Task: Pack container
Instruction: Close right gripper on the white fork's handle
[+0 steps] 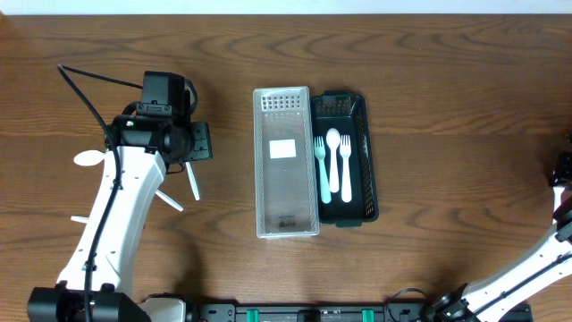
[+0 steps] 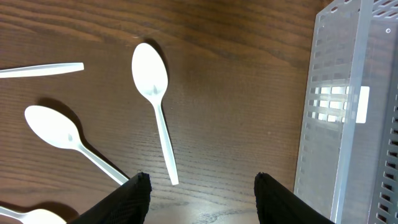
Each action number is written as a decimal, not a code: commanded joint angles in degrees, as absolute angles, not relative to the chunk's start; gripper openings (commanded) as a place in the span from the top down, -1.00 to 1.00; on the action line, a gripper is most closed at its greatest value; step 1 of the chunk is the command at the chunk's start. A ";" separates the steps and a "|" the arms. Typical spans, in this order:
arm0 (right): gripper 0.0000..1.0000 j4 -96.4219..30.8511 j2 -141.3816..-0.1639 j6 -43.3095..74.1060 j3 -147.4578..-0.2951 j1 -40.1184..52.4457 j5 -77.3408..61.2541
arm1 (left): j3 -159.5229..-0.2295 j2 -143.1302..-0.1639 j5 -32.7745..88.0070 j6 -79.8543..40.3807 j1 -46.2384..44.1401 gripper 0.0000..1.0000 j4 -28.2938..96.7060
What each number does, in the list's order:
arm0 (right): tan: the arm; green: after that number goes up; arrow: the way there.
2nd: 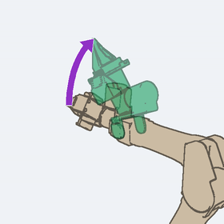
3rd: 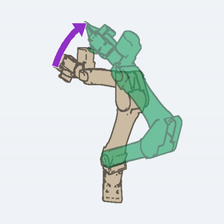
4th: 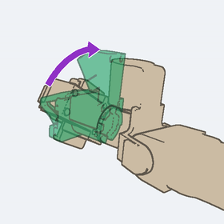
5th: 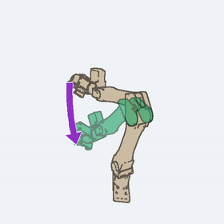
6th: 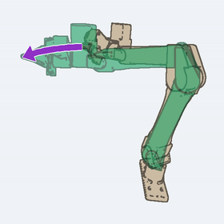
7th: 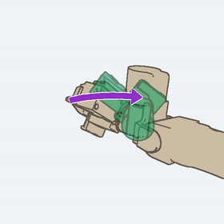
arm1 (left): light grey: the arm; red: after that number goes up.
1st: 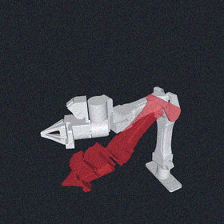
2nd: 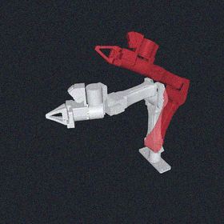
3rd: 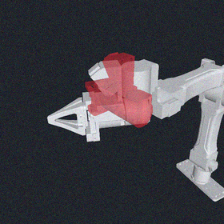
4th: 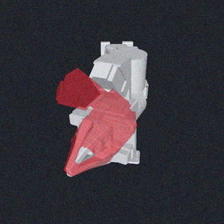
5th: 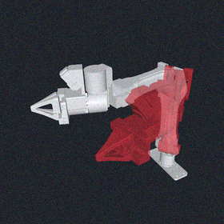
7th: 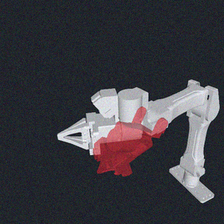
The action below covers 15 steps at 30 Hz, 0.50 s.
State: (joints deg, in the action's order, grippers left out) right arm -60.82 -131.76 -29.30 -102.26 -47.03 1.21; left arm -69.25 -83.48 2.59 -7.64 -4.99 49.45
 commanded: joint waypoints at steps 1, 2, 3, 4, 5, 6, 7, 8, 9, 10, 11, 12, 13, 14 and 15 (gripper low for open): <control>0.48 -61.21 -134.91 -29.65 -101.82 -47.40 -0.75 | -70.41 -83.59 1.89 -7.11 -5.06 -0.13 49.45; 0.48 -61.21 -134.91 -29.65 -101.82 -47.40 -0.75 | -70.41 -83.59 1.89 -7.11 -5.06 -0.13 49.45; 0.49 -61.21 -134.91 -29.65 -101.82 -47.40 -0.75 | -70.41 -83.59 1.89 -7.11 -5.06 -0.13 49.45; 0.49 -61.21 -134.91 -29.63 -101.82 -47.40 -0.78 | -70.41 -83.59 1.89 -7.11 -5.06 -0.13 49.43; 0.49 -61.23 -134.91 -29.63 -101.82 -47.40 -0.97 | -70.41 -83.59 1.89 -7.11 -5.06 -0.13 49.43; 0.49 -61.23 -134.91 -29.63 -101.82 -47.40 -1.21 | -70.41 -83.59 1.89 -7.11 -5.06 -0.13 49.43; 0.49 -61.23 -134.91 -29.65 -101.82 -47.40 -1.76 | -70.41 -83.59 1.89 -7.11 -5.06 -0.13 49.43; 0.50 -61.23 -134.91 -29.63 -101.82 -47.40 -2.52 | -70.41 -83.59 1.89 -7.11 -5.06 -0.13 49.43; 0.55 -61.23 -134.91 -29.63 -101.82 -47.40 -3.42 | -70.41 -83.59 1.89 -7.11 -5.06 -0.13 49.43; 0.68 -61.14 -134.91 -29.30 -101.82 -47.40 -4.73 | -70.41 -83.59 1.89 -7.11 -5.06 -0.13 49.43; 0.76 -60.88 -134.91 -28.21 -101.82 -47.40 -5.26 | -70.41 -83.59 1.89 -7.11 -5.06 -0.13 49.45; 0.79 -60.49 -134.91 -26.70 -101.82 -47.40 -5.41 | -70.41 -83.59 1.89 -7.11 -5.06 -0.13 49.43; 0.79 -60.01 -134.91 -25.04 -101.82 -47.40 -5.41 | -70.41 -83.59 1.89 -7.11 -5.06 -0.13 49.43; 0.85 -59.48 -134.91 -23.05 -101.84 -47.37 -5.39 | -70.41 -83.59 1.89 -7.11 -5.06 -0.13 49.43; 0.93 -59.11 -134.91 -21.41 -101.84 -47.33 -5.39 | -70.41 -83.59 1.89 -7.11 -5.06 -0.13 49.43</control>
